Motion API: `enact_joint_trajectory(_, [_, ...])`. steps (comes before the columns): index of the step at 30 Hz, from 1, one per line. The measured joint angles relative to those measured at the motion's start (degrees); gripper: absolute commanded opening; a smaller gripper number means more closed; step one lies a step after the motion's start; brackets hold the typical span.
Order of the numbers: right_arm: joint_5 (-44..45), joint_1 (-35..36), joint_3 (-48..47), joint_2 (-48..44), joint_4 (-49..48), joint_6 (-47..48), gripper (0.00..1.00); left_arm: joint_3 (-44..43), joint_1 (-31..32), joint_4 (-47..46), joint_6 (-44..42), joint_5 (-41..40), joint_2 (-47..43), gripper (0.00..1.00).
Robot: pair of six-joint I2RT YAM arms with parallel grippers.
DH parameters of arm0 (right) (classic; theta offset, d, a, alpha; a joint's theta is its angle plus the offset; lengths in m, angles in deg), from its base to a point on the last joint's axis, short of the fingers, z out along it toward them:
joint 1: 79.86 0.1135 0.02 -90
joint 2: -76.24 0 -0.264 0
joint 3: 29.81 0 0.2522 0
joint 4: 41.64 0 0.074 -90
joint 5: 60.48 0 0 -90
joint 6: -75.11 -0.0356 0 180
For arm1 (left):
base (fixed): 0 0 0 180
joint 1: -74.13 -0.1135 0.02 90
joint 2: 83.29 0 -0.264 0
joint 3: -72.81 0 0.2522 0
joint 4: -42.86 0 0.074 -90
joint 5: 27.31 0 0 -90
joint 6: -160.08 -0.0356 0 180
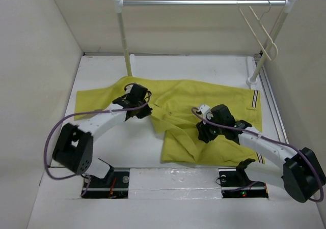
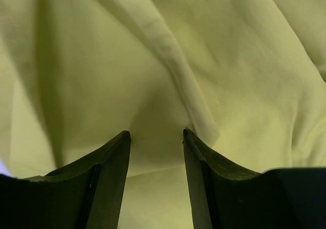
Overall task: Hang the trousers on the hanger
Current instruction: Flatten out the trousers at the center of the board.
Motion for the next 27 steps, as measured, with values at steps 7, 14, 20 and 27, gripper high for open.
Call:
enact_joint_trajectory(7, [2.2,-2.1,0.0,4.6,-0.2,0.1,0.52,-7.2,3.6,19.8,2.7,-16.2,-23.6,0.0])
enact_joint_trajectory(14, [1.9,-3.6,0.0,5.9,-1.3,0.7,0.52,-15.3,0.7,39.9,9.4,-33.7,-39.4,0.0])
enact_joint_trajectory(20, [-0.4,-4.3,1.1,5.9,-1.4,2.1,0.52,-10.8,-16.1,48.0,10.8,-40.8,-55.1,0.18])
enact_joint_trajectory(27, [-1.8,-4.7,1.1,5.9,-1.0,4.1,0.52,-14.8,-20.2,50.8,9.9,-50.5,-62.8,0.91])
